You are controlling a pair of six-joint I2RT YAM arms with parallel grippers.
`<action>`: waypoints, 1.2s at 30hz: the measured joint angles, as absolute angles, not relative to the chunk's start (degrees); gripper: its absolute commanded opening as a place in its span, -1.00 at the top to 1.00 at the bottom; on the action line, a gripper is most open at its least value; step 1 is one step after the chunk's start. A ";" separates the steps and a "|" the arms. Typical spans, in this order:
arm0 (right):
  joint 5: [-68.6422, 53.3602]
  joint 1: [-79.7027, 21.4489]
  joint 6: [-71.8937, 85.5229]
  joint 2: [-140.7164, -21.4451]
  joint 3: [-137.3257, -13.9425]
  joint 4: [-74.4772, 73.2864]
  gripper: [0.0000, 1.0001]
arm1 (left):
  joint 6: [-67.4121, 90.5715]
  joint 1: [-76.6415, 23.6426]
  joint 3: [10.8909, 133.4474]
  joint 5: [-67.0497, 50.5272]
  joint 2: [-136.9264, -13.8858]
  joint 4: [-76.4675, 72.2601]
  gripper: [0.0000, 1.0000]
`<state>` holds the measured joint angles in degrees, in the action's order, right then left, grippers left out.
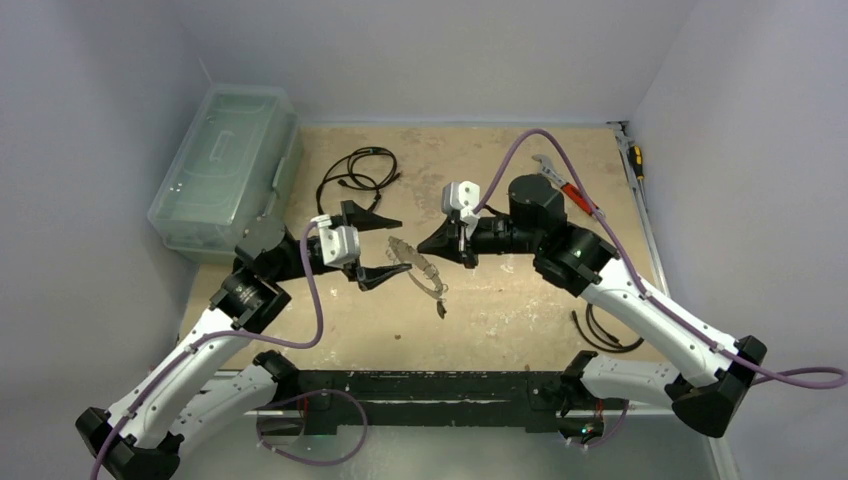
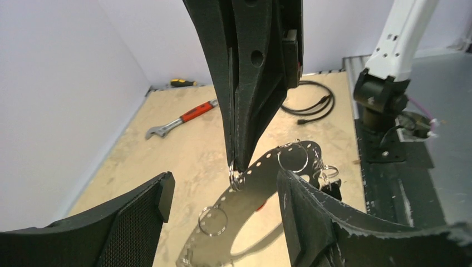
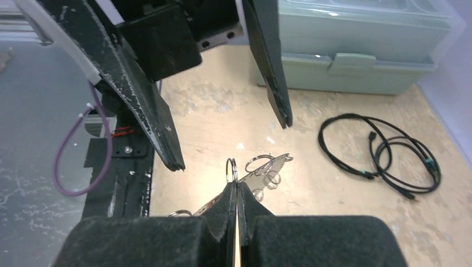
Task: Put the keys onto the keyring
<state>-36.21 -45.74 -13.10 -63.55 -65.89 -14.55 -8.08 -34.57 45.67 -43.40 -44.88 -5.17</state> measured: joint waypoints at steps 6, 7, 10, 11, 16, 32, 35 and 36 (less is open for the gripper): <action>-28.82 -46.37 -18.74 -66.48 -73.95 -23.94 1.00 | -15.59 -34.57 51.72 -40.03 -45.78 6.61 -0.16; -27.49 -46.76 -19.35 -66.81 -74.76 -24.97 1.00 | -16.23 -34.57 52.53 -39.92 -46.35 7.88 -0.14; -23.40 -48.69 -21.17 -68.14 -77.01 -28.29 1.00 | -17.78 -34.57 54.83 -39.77 -48.90 10.52 -0.06; -22.41 -49.39 -21.74 -68.69 -77.49 -29.28 1.00 | -18.13 -34.57 55.59 -39.83 -50.09 11.27 -0.02; -19.88 -51.00 -23.09 -69.89 -77.78 -32.73 1.00 | -18.65 -34.76 57.34 -40.82 -55.05 12.58 0.20; -20.36 -51.00 -23.64 -69.58 -77.76 -33.39 1.00 | -19.66 -37.06 58.24 -43.92 -58.76 15.64 0.34; -20.45 -51.00 -23.66 -69.58 -77.76 -33.39 1.00 | -20.21 -37.21 58.85 -43.86 -58.76 16.29 0.20; -20.45 -51.00 -23.66 -69.58 -77.76 -33.39 1.00 | -20.40 -37.23 59.16 -43.81 -58.76 16.64 0.15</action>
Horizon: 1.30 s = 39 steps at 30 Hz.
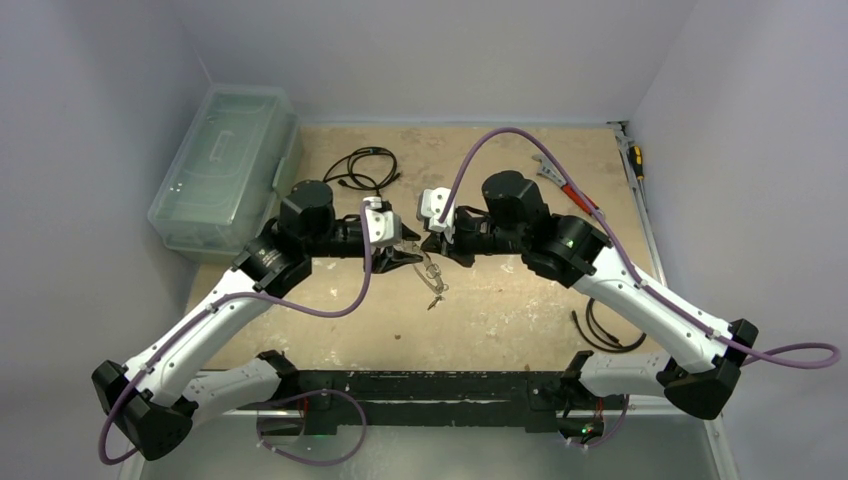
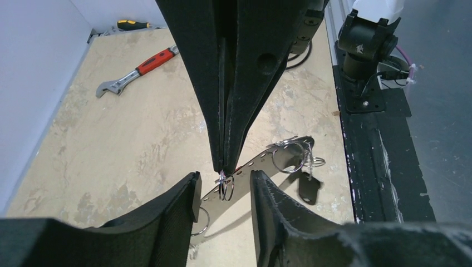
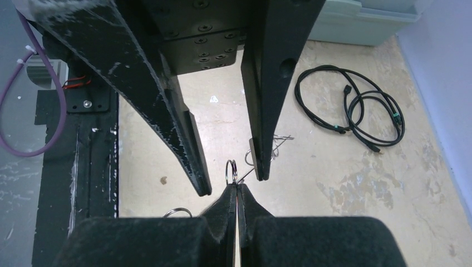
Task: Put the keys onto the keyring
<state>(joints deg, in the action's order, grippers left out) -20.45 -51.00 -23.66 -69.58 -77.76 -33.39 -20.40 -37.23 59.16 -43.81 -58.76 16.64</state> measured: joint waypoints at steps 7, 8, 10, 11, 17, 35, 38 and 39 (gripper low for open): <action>-20.45 -51.07 -23.66 -69.58 -77.76 -33.39 1.00 | -21.23 -37.28 60.45 -43.13 -58.63 18.65 0.39; -20.45 -51.07 -23.66 -69.58 -77.76 -33.39 1.00 | -21.58 -37.28 60.45 -43.09 -58.61 18.81 0.44; -20.45 -51.13 -23.66 -69.58 -77.76 -33.39 1.00 | -21.85 -37.28 60.45 -43.05 -58.61 19.07 0.57; -20.45 -51.24 -23.66 -69.58 -77.76 -33.39 1.00 | -22.02 -37.28 60.45 -43.05 -58.61 19.11 0.65; -20.45 -51.53 -23.73 -69.58 -77.73 -33.43 1.00 | -22.04 -37.32 60.66 -43.31 -58.70 19.79 1.00; -22.28 -47.75 -18.65 -56.55 -66.98 -17.80 0.12 | -14.66 -37.32 45.28 -41.91 -45.82 -5.43 1.00; -25.47 -46.78 -17.52 -56.66 -66.48 -15.18 0.11 | -10.63 -37.32 42.33 -42.35 -44.75 -12.88 1.00; -26.70 -46.70 -17.08 -56.75 -66.00 -14.59 0.11 | -9.30 -37.32 41.41 -42.52 -44.53 -14.96 1.00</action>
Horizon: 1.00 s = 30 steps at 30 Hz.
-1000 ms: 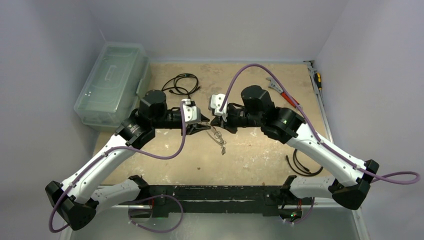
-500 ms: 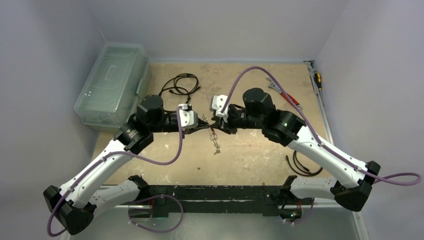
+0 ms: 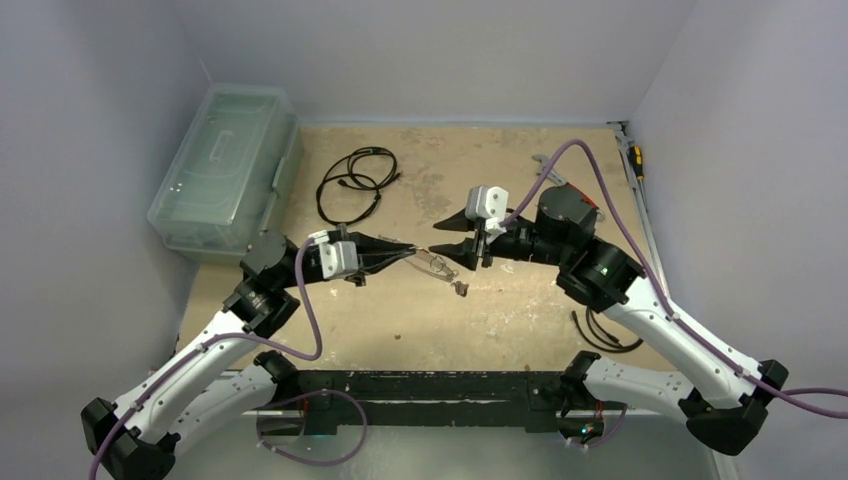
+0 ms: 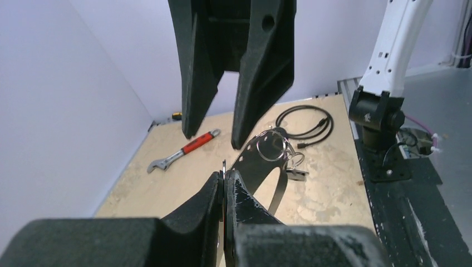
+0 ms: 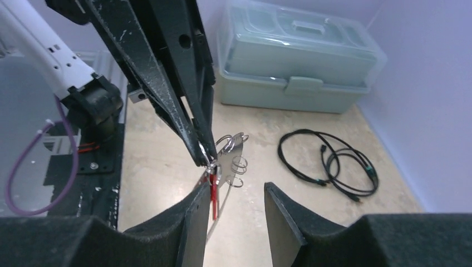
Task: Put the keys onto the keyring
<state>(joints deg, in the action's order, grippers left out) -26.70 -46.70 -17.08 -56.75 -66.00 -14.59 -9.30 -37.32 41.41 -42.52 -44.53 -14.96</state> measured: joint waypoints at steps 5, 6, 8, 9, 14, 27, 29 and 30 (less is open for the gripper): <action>-31.75 -46.41 -14.83 -57.89 -64.20 -12.36 0.07 | -4.32 -37.32 39.48 -43.35 -44.49 -22.15 1.00; -32.56 -46.39 -14.48 -58.15 -64.10 -12.08 0.07 | -3.29 -37.32 39.40 -43.51 -44.51 -23.59 1.00; -34.13 -46.33 -13.67 -58.65 -63.81 -11.09 0.11 | -1.52 -37.32 39.31 -43.72 -44.71 -26.22 1.00; -34.68 -46.33 -13.28 -58.87 -63.61 -10.61 0.12 | -0.62 -37.32 39.20 -43.79 -44.88 -27.79 1.00; -37.08 -46.15 -10.90 -59.90 -62.96 -8.05 0.07 | 2.39 -37.32 38.81 -44.38 -46.39 -32.73 1.00; -37.52 -46.00 -9.17 -59.96 -61.78 -5.91 0.22 | 3.88 -37.32 38.33 -44.73 -47.51 -35.44 1.00; -37.45 -46.02 -9.15 -59.96 -61.21 -6.07 0.21 | 3.88 -37.32 38.33 -44.71 -47.40 -35.29 1.00; -37.39 -46.00 -9.17 -59.96 -60.82 -6.02 0.20 | 3.88 -37.32 38.33 -44.69 -47.33 -35.18 1.00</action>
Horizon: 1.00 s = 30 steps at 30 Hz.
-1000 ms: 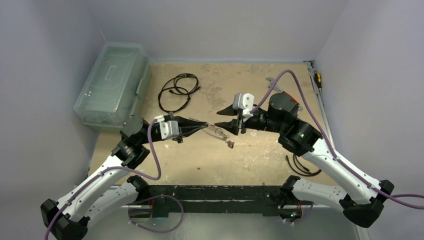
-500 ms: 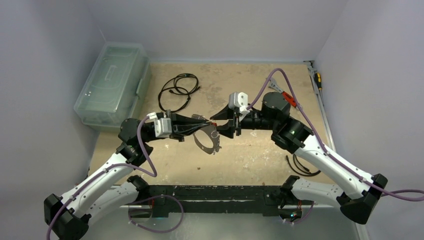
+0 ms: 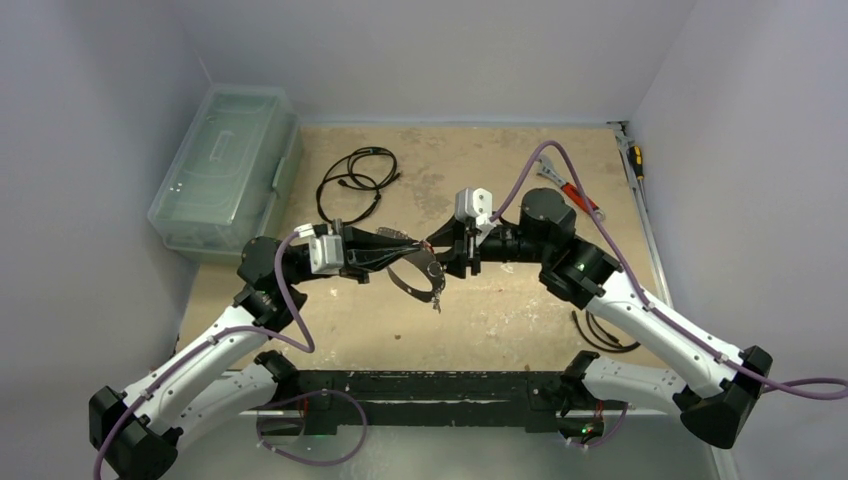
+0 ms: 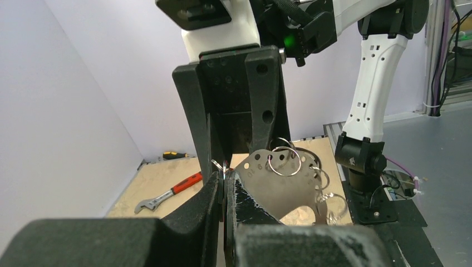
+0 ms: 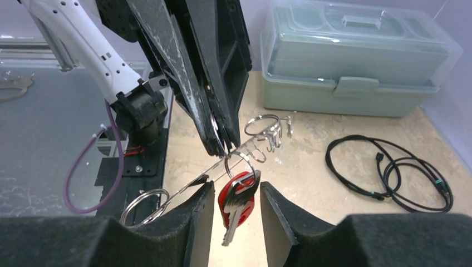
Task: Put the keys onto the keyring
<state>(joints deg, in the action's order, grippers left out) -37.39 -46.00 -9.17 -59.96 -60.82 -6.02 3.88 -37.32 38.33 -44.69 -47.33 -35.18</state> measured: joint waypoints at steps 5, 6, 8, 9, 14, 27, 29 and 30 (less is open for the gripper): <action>-37.01 -46.06 -9.15 -59.88 -58.78 -6.07 0.39 | 3.88 -37.32 38.33 -44.64 -47.03 -34.76 1.00; -36.99 -46.06 -9.21 -59.83 -58.57 -6.15 0.47 | 3.88 -37.32 38.33 -44.62 -46.98 -34.63 1.00; -36.97 -46.06 -9.13 -59.66 -58.28 -6.20 0.59 | 3.88 -37.32 38.33 -44.51 -46.98 -34.57 1.00; -36.95 -46.06 -9.10 -59.46 -58.17 -6.17 0.67 | 3.88 -37.32 38.33 -44.49 -46.98 -34.57 1.00; -36.58 -46.06 -9.08 -58.35 -57.95 -6.02 1.00 | 3.90 -37.32 38.33 -44.49 -46.98 -34.57 1.00; -29.45 -46.19 -9.69 -56.47 -57.87 -5.96 1.00 | 3.95 -37.32 38.33 -44.73 -46.96 -33.78 1.00; -28.82 -46.28 -10.13 -56.47 -57.89 -5.91 1.00 | 3.95 -37.30 38.33 -44.73 -46.96 -33.41 1.00; -28.40 -46.37 -10.31 -56.47 -57.89 -5.91 1.00 | 3.95 -37.32 38.33 -44.73 -46.96 -33.23 1.00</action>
